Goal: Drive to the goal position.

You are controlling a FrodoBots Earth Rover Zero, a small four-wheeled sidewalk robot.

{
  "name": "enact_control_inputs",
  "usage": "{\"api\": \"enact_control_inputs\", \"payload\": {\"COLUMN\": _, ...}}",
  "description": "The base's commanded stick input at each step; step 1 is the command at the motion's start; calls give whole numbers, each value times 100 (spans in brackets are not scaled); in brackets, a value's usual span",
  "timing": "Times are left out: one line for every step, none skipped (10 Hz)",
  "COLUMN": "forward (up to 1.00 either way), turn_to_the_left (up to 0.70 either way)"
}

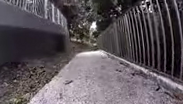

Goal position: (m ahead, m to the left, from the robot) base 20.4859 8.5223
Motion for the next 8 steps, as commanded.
{"api": "enact_control_inputs", "payload": {"forward": 100, "turn_to_the_left": 0}}
{"api": "enact_control_inputs", "payload": {"forward": 100, "turn_to_the_left": 0}}
{"api": "enact_control_inputs", "payload": {"forward": 100, "turn_to_the_left": 0}}
{"api": "enact_control_inputs", "payload": {"forward": 100, "turn_to_the_left": 0}}
{"api": "enact_control_inputs", "payload": {"forward": 100, "turn_to_the_left": 0}}
{"api": "enact_control_inputs", "payload": {"forward": 100, "turn_to_the_left": 0}}
{"api": "enact_control_inputs", "payload": {"forward": 100, "turn_to_the_left": 0}}
{"api": "enact_control_inputs", "payload": {"forward": 100, "turn_to_the_left": 0}}
